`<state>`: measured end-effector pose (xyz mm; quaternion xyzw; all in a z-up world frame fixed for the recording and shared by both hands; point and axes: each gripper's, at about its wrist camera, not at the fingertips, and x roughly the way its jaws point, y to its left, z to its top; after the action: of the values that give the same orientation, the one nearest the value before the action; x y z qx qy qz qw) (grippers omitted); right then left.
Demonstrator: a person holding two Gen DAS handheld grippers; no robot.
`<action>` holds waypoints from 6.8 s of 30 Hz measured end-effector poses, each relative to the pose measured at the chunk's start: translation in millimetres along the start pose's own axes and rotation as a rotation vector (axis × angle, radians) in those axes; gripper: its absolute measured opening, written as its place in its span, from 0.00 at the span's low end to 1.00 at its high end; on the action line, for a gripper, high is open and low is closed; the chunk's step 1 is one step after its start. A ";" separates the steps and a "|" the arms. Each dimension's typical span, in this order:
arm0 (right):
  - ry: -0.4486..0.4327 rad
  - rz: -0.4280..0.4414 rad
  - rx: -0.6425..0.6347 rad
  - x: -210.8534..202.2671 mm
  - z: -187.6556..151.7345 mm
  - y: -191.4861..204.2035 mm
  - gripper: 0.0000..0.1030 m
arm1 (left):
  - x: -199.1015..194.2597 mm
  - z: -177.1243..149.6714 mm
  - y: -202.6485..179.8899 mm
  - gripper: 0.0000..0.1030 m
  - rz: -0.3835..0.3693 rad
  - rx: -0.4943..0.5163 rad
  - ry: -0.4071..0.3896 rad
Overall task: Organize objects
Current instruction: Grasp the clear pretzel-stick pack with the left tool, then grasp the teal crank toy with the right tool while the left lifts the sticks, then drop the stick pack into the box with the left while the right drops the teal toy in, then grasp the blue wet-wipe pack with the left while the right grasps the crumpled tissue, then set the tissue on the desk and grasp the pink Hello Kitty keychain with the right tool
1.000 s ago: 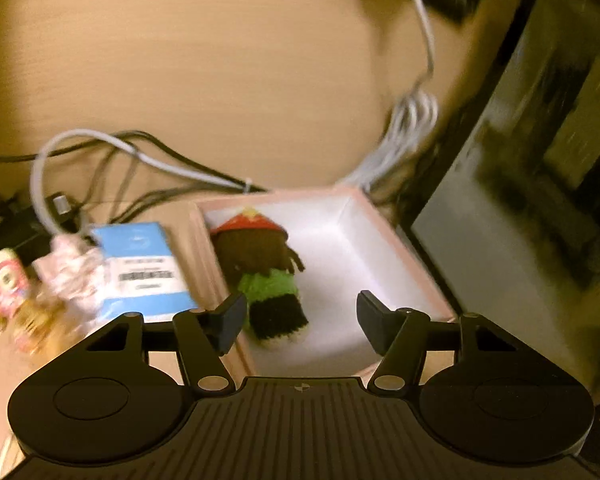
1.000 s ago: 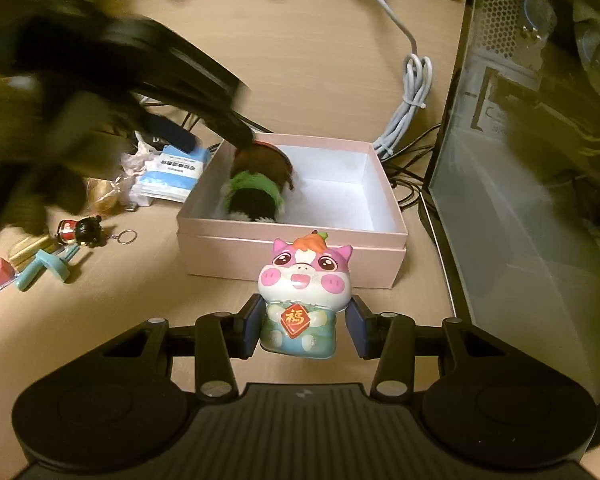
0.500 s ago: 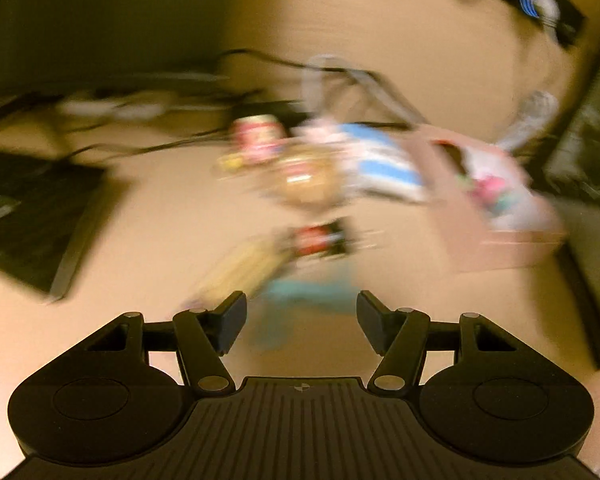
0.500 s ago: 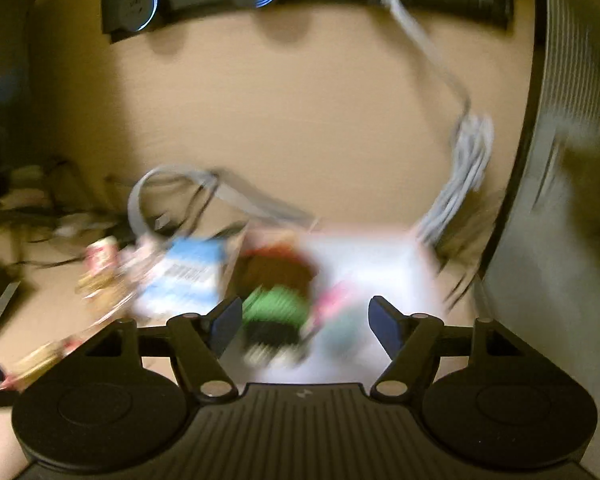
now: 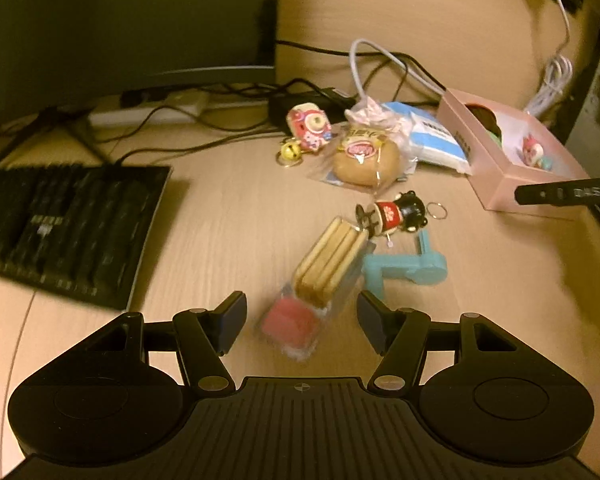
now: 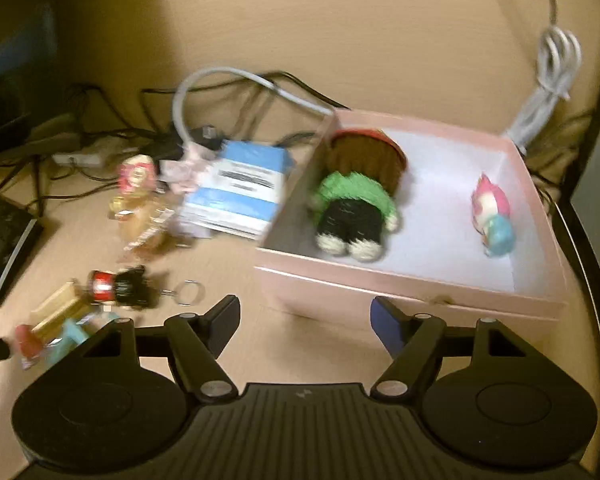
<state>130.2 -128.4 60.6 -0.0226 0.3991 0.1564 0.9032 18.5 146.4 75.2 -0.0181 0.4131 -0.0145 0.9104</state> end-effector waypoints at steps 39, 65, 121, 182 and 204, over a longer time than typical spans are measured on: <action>-0.008 0.125 -0.293 29.6 -50.5 160.3 0.73 | -23.7 -59.0 19.8 0.37 0.022 -0.219 0.081; -0.208 -0.211 -0.029 -168.3 -100.6 7.2 0.68 | -31.7 42.6 -88.0 0.34 -0.379 -0.056 0.040; -0.003 -0.248 -0.099 -53.7 -124.9 10.2 0.96 | 9.5 5.1 -40.1 0.36 -0.273 -0.236 -0.020; 0.023 -0.061 -0.044 139.8 101.3 117.9 0.77 | -70.5 -58.4 116.7 0.59 -0.074 -0.536 -0.044; 0.047 0.093 -0.184 104.1 102.2 170.0 0.76 | -46.7 -48.4 84.7 0.59 -0.115 -0.379 0.054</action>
<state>217.9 77.6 68.6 -0.0905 0.4047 0.2337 0.8795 -47.7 231.9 74.6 -0.2122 0.4311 0.0110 0.8769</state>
